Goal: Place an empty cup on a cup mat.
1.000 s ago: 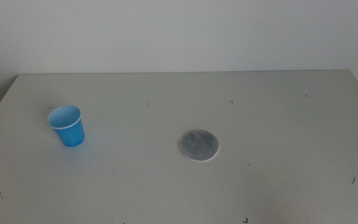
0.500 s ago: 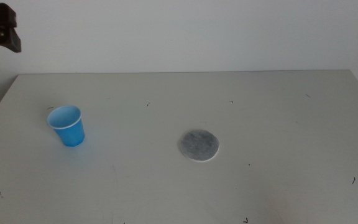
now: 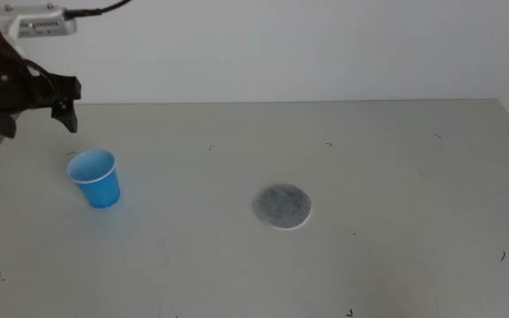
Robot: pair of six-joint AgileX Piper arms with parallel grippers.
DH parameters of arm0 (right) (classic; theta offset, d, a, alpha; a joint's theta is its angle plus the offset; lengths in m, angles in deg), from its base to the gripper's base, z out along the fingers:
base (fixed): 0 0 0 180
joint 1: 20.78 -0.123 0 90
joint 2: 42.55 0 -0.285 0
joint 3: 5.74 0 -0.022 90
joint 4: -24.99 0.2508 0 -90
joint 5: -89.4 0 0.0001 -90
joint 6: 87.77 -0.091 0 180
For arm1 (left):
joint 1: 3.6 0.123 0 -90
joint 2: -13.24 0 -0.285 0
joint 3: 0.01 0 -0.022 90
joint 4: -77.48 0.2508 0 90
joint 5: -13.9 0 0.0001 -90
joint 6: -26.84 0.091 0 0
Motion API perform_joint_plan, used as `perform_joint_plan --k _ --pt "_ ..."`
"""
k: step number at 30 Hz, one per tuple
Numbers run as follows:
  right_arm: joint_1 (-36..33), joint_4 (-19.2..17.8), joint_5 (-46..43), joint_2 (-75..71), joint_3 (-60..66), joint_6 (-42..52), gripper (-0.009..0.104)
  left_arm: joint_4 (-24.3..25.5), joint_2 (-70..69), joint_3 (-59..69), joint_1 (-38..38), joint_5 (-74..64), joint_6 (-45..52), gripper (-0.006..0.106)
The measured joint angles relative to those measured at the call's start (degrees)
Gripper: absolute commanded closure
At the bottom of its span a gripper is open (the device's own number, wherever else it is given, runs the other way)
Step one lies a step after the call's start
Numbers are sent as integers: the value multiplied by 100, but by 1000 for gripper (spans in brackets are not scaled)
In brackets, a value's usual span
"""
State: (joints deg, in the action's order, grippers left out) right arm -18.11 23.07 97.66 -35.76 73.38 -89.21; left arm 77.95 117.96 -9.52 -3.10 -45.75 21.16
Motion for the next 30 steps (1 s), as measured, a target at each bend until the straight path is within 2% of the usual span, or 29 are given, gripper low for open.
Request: perform_joint_plan --k 16,19,21,24,30 --pt "0 0 0 0 0 0 1 -14 1585 -2 0 1188 5 -5" --pt "0 0 0 0 0 0 1 -14 1737 -6 0 1295 5 0" --pt "0 0 0 0 0 0 1 -14 1815 -6 0 1327 18 8" --pt "0 0 0 0 0 0 1 -14 1882 -6 0 1345 90 30" --pt "0 0 0 0 0 0 1 -136 1896 -6 0 1259 246 84"
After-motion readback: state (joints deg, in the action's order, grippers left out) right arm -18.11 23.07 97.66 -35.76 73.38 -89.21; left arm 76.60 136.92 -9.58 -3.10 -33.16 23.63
